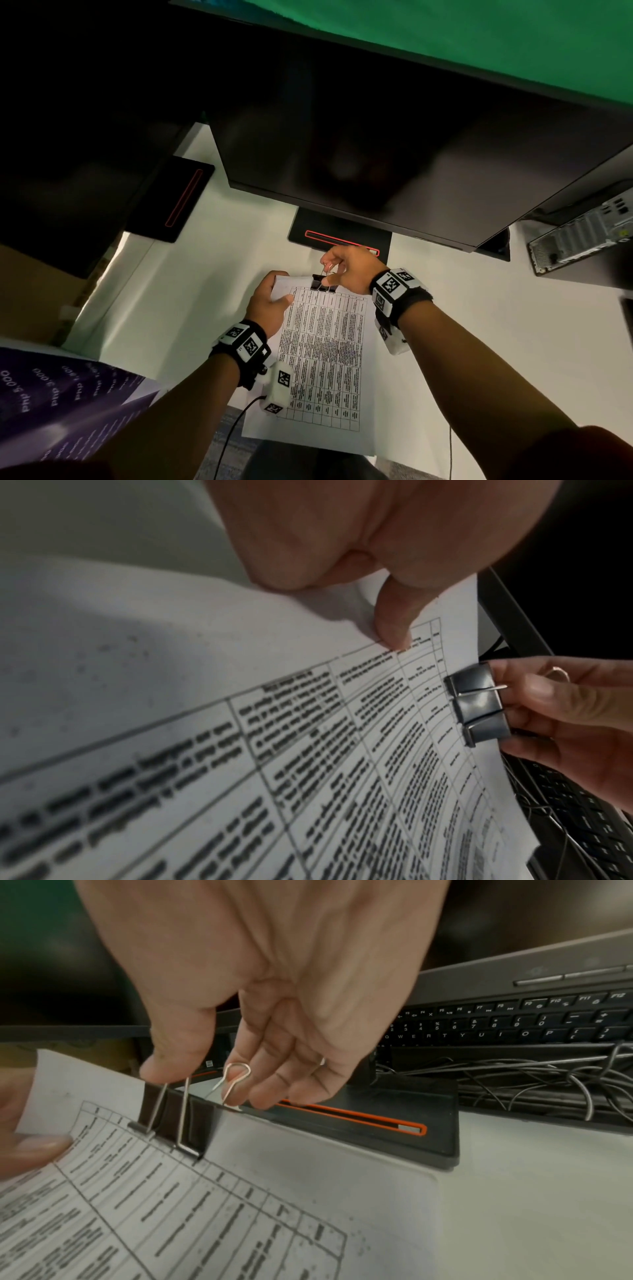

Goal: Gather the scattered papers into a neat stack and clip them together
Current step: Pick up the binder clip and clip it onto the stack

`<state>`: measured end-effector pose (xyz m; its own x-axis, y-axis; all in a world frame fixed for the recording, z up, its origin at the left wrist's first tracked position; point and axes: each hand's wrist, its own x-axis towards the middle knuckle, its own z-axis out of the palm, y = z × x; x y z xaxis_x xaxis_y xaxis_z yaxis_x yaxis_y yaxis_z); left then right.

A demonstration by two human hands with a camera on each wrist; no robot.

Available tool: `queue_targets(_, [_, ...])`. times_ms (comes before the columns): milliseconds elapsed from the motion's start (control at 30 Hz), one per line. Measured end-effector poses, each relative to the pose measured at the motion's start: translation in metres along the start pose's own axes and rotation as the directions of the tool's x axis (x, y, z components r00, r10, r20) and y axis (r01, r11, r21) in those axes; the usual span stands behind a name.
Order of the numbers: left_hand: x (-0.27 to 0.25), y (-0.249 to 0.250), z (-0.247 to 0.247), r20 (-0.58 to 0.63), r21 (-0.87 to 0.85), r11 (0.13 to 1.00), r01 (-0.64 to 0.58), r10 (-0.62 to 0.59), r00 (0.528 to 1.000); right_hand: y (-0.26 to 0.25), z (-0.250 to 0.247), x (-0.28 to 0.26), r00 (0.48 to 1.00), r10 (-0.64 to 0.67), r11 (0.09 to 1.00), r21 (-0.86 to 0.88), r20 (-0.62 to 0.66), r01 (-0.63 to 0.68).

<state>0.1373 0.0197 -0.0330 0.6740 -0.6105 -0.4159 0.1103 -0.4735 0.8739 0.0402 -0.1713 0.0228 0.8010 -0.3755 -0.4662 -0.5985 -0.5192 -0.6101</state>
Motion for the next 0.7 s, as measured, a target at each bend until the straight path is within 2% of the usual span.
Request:
queue_targets(67, [0.000,0.002,-0.001,0.001,-0.024,1.000,-0.001,0.001,1.000,0.000,0.001,-0.005,0.999,-0.002,1.000,0.013,0.039,0.001])
queue_targets(133, [0.001,0.006,-0.004,0.002,-0.039,0.999,-0.008,0.008,1.000,0.000,0.003,-0.012,1.000,0.006,0.993,0.119,0.011,-0.008])
queue_targets(200, [0.001,0.009,-0.005,0.007,-0.041,0.999,-0.013,0.013,1.000,0.002,0.006,-0.015,0.999,0.020,0.991,0.131,-0.025,-0.016])
queue_targets(367, [-0.007,0.017,-0.002,0.054,-0.099,0.995,-0.032,0.037,0.998,0.001,0.005,-0.031,0.983,0.099,0.988,-0.135,0.153,-0.078])
queue_targets(533, [-0.023,0.026,0.005,0.117,-0.121,0.992,-0.039,0.053,0.992,0.000,0.001,-0.047,0.960,0.146,0.960,-0.269,0.237,-0.079])
queue_targets(600, [-0.030,0.029,0.008,0.113,-0.125,0.991,-0.053,0.067,0.991,0.000,0.004,-0.050,0.962,0.152,0.942,-0.329,0.227,-0.071])
queue_targets(700, [-0.039,0.034,0.011,0.101,-0.144,0.988,-0.053,0.067,0.993,0.002,0.003,-0.057,0.985,0.106,0.927,-0.372,0.139,-0.048])
